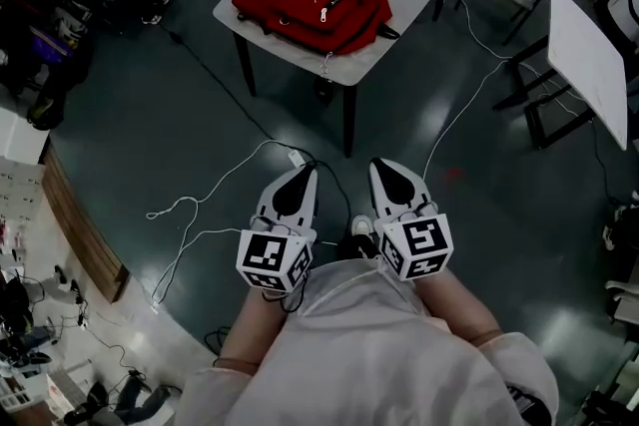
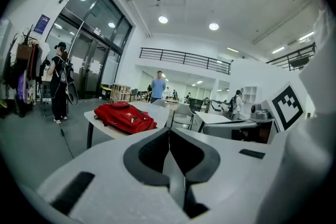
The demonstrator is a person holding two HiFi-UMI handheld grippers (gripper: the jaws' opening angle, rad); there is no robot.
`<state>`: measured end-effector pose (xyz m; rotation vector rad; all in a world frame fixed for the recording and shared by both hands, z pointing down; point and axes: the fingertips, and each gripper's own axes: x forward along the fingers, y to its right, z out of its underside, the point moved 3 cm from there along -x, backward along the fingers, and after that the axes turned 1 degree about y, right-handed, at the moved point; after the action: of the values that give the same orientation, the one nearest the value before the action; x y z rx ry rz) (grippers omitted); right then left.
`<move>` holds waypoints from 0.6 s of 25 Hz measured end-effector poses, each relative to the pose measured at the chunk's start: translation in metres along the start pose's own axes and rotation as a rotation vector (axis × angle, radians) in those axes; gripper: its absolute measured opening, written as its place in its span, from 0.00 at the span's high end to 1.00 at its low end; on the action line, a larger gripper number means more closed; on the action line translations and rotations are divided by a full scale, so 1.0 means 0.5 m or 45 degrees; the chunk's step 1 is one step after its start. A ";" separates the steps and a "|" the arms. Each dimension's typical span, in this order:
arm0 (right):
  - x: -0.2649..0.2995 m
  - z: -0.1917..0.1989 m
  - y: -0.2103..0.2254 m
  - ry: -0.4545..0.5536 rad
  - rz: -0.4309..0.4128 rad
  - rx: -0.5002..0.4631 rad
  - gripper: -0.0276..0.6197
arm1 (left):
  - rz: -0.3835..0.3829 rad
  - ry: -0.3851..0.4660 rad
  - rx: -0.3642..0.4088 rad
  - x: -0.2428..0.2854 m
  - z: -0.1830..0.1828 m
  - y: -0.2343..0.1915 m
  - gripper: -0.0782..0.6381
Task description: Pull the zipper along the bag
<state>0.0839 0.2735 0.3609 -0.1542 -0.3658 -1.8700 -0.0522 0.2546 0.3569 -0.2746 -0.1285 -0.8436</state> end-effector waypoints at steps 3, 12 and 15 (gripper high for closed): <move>0.041 -0.029 0.064 -0.010 -0.052 -0.010 0.91 | -0.056 -0.003 -0.016 0.070 -0.013 0.002 0.86; 0.148 -0.060 0.154 -0.029 -0.134 0.003 0.91 | -0.171 -0.060 -0.020 0.160 -0.009 -0.035 0.86; 0.190 -0.070 0.156 -0.041 -0.145 0.002 0.91 | -0.169 -0.065 -0.022 0.190 -0.020 -0.068 0.86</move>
<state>0.1292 0.1544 0.3687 -0.1659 -0.4057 -1.9813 -0.0150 0.1618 0.3744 -0.3062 -0.1888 -0.9698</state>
